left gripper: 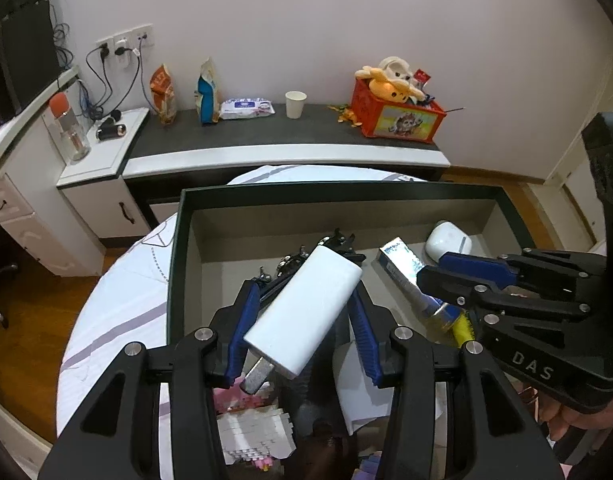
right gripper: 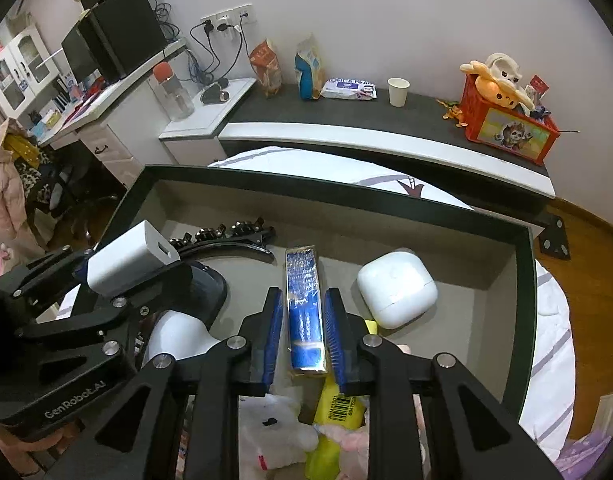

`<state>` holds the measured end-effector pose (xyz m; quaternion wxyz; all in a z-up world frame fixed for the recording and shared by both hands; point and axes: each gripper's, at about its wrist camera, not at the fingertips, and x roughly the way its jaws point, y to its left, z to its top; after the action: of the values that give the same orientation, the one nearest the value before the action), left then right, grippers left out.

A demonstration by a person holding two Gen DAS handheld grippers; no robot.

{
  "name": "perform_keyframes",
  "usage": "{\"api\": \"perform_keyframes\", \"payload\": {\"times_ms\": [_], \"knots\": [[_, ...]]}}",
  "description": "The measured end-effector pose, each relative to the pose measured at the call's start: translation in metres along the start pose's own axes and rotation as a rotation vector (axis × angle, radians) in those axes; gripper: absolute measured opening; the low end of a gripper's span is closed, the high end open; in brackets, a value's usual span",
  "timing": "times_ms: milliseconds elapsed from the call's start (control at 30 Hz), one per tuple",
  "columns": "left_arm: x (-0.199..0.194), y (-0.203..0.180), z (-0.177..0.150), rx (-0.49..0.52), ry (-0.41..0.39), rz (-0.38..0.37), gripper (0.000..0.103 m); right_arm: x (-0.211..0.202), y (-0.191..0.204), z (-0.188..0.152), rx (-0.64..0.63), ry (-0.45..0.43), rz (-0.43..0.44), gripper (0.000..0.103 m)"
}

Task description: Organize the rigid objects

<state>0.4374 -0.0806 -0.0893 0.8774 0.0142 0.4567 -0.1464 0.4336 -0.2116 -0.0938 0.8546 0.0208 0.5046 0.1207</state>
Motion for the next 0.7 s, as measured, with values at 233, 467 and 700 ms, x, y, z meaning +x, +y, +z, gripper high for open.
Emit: {"api": "perform_keyframes", "payload": {"times_ms": [233,467,700], "knots": [[-0.017,0.008,0.001,-0.028,-0.027,0.055,0.084,-0.017,-0.002,-0.003,0.022,-0.050,-0.040,0.063],[-0.059,-0.001,-0.008,-0.005,-0.094,0.105,0.102,-0.050,-0.004,-0.019,0.050,-0.112,-0.057,0.085],[-0.123,-0.030,-0.033,0.047,-0.185,0.156,0.103,-0.099,0.002,-0.047,0.100,-0.207,-0.056,0.091]]}}
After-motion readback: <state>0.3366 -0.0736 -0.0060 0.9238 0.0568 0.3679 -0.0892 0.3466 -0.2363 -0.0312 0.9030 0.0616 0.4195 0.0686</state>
